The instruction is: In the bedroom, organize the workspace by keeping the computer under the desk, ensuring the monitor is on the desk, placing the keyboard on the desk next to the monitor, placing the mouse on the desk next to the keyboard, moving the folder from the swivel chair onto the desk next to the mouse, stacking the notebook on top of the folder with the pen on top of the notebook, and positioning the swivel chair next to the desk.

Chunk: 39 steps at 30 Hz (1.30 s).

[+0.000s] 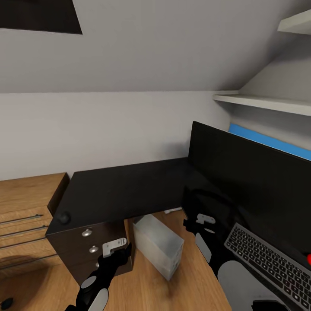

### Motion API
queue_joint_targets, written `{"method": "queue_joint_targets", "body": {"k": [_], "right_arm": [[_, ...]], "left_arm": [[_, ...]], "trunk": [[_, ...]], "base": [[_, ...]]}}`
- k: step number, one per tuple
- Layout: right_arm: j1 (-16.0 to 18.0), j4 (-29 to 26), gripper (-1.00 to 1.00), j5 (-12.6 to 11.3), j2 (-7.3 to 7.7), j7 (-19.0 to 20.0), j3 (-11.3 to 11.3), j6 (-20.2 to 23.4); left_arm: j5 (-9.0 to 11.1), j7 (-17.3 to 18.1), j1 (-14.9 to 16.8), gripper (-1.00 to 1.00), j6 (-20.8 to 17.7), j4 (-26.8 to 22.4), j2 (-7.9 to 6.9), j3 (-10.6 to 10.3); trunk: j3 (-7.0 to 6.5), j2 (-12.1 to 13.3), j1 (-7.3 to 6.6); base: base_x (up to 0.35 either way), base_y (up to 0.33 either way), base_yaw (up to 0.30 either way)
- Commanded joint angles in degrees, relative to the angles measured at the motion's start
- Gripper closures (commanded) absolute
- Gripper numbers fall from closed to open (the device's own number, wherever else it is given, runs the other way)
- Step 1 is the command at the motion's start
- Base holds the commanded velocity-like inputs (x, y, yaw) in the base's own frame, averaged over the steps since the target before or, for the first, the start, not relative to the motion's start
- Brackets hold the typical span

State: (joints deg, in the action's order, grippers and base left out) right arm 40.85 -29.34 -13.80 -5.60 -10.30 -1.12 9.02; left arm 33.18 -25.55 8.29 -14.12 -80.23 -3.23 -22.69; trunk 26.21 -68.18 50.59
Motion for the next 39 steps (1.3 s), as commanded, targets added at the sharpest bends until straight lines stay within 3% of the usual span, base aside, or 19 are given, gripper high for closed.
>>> {"method": "queue_joint_targets", "body": {"k": [1, 11, 24, 39], "right_arm": [[0.0, -0.1, -1.00, -0.3, -0.03, -0.2, -0.1, 0.3], [0.0, 0.2, -1.00, -0.3, -0.02, -0.2, -0.1, 0.3], [-0.1, 0.6, -1.00, -0.3, -0.02, -0.2, -0.1, 0.3], [-0.1, 0.6, -1.00, -0.2, -0.02, -0.2, -0.1, 0.3]], "left_arm": [[0.4, -0.5, 0.1, -1.00, -0.1, -0.1, -0.07, -0.2], [0.4, -0.5, 0.1, -1.00, -0.1, -0.1, -0.11, -0.2], [0.4, -0.5, 0.1, -1.00, -0.1, -0.1, -0.27, -0.1], [0.4, -0.5, 0.1, -1.00, 0.1, -0.1, -0.47, -0.1]], "trunk": [[0.25, -0.5, 0.23], [2.04, -4.5, 2.42], [2.04, -4.5, 2.42], [2.04, -4.5, 2.42]], "base": [[0.000, 0.000, 0.000], [0.000, 0.000, -0.146], [0.000, 0.000, -0.252], [0.112, 0.000, -0.027]]}}
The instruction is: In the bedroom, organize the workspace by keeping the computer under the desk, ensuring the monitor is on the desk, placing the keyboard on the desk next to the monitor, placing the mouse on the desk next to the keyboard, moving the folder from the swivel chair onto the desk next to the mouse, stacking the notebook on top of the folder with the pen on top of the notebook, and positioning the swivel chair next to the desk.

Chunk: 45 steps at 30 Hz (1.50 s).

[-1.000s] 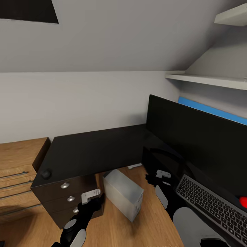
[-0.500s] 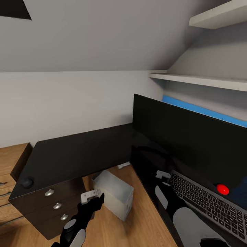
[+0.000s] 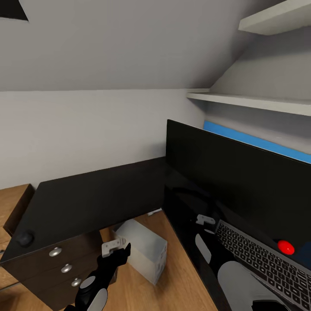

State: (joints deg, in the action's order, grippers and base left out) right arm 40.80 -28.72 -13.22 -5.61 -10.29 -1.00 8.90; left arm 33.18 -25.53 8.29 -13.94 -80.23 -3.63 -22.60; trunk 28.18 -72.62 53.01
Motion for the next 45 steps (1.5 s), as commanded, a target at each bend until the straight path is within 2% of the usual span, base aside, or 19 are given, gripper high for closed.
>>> {"method": "queue_joint_targets", "body": {"k": [1, 15, 29, 43, 45], "right_arm": [[0.0, 0.0, -1.00, -0.8, -0.02, -0.2, -0.2, 0.4], [0.0, 0.0, -1.00, -1.1, -0.02, -0.2, -0.4, 0.4], [0.0, 0.0, -1.00, -1.1, -0.02, -0.2, -0.4, 0.4], [0.0, 0.0, -1.00, -1.1, -0.02, -0.2, -0.4, 0.4], [0.0, 0.0, -1.00, -1.1, -0.02, -0.2, -0.4, 0.4]], "left_arm": [[0.4, -0.5, 0.1, -1.00, -0.1, -0.1, -0.07, -0.2], [0.4, -0.5, 0.1, -1.00, -0.1, -0.1, -0.06, -0.2], [0.4, -0.5, 0.1, -1.00, -0.1, -0.1, -0.06, -0.2], [0.4, -0.5, 0.1, -1.00, -0.1, -0.1, -0.06, -0.2], [0.4, -0.5, 0.1, -1.00, -0.1, -0.1, -0.06, -0.2]], "trunk": [[0.07, 0.0, 0.01], [0.07, 0.0, 0.01], [0.05, 0.0, 0.01], [0.05, 0.0, 0.01], [-0.31, 0.8, -0.43]], "base": [[0.019, 0.000, -0.001], [0.003, 0.000, -0.005], [0.000, 0.000, -0.137], [0.000, 0.000, -0.013], [0.000, 0.000, 0.000]]}}
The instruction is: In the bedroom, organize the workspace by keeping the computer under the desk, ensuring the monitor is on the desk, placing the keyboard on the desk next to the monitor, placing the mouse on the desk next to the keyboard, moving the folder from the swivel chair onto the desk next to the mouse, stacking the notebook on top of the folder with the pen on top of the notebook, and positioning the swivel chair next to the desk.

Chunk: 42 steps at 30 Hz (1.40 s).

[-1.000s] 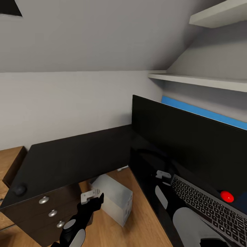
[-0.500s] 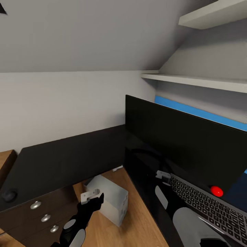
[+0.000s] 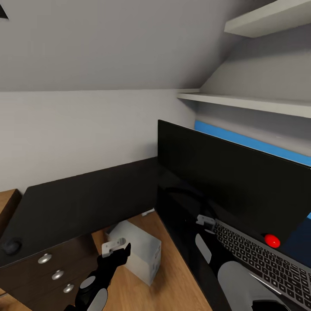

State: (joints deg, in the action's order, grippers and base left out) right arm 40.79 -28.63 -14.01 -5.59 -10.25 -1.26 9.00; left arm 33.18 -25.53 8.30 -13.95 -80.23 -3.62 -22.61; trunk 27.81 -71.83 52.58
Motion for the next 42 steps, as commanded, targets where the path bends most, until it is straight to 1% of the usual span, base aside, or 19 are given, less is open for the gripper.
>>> {"method": "queue_joint_targets", "body": {"k": [1, 15, 25, 42], "right_arm": [[0.0, -0.1, -1.00, -0.3, -0.03, -0.2, -0.1, 0.3], [0.0, -0.1, -1.00, -0.3, -0.03, -0.2, -0.1, 0.3], [0.0, -0.1, -1.00, -0.3, -0.03, -0.2, -0.1, 0.3], [0.0, -0.1, -1.00, -0.2, -0.03, -0.2, -0.1, 0.3]], "left_arm": [[0.4, -0.5, 0.1, -1.00, -0.1, -0.1, -0.07, -0.2], [0.4, -0.5, 0.1, -1.00, -0.1, 0.0, -0.07, -0.2], [0.4, -0.5, 0.1, -1.00, -0.1, 0.0, -0.07, -0.2], [0.5, -0.5, 0.1, -1.00, -0.1, 0.0, -0.10, -0.2]], "trunk": [[-0.12, 0.4, -0.22], [-0.13, 0.4, -0.22], [-0.35, 0.4, -0.22], [-0.37, 0.4, -0.22]], "base": [[0.000, 0.000, 0.000], [0.000, 0.000, -0.006], [0.000, 0.000, -0.174], [0.000, 0.000, -0.008]]}}
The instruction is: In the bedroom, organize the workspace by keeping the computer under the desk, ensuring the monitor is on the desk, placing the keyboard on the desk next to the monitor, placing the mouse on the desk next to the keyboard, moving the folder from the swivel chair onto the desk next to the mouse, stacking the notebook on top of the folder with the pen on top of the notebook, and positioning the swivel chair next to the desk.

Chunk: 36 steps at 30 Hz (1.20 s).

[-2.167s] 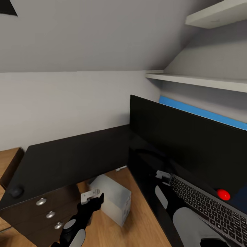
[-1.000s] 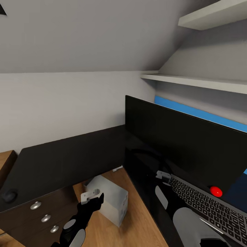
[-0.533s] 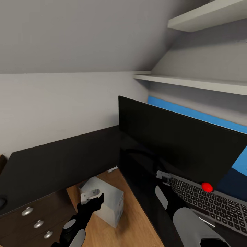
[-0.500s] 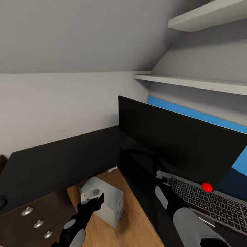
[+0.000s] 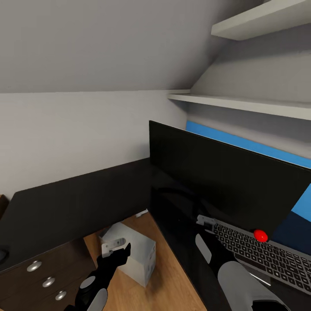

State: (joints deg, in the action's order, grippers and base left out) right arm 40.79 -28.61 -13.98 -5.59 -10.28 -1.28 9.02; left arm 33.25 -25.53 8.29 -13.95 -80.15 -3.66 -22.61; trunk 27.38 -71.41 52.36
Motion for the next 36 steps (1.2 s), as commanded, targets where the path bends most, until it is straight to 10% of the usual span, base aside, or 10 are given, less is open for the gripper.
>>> {"method": "queue_joint_targets", "body": {"k": [1, 36], "right_arm": [[0.0, -0.1, -1.00, -0.3, -0.04, -0.2, -0.1, 0.3], [0.0, -0.1, -1.00, -0.2, -0.04, -0.2, -0.1, 0.3]], "left_arm": [[0.4, -0.5, 0.1, -1.00, -0.1, -0.1, -0.06, -0.1], [0.3, -0.5, 0.1, -1.00, 0.0, 0.7, -0.06, -0.1]], "trunk": [[0.06, 0.0, 0.00], [-0.36, 0.0, 0.00]], "base": [[0.000, 0.000, 0.000], [-0.035, 0.000, -0.098]]}}
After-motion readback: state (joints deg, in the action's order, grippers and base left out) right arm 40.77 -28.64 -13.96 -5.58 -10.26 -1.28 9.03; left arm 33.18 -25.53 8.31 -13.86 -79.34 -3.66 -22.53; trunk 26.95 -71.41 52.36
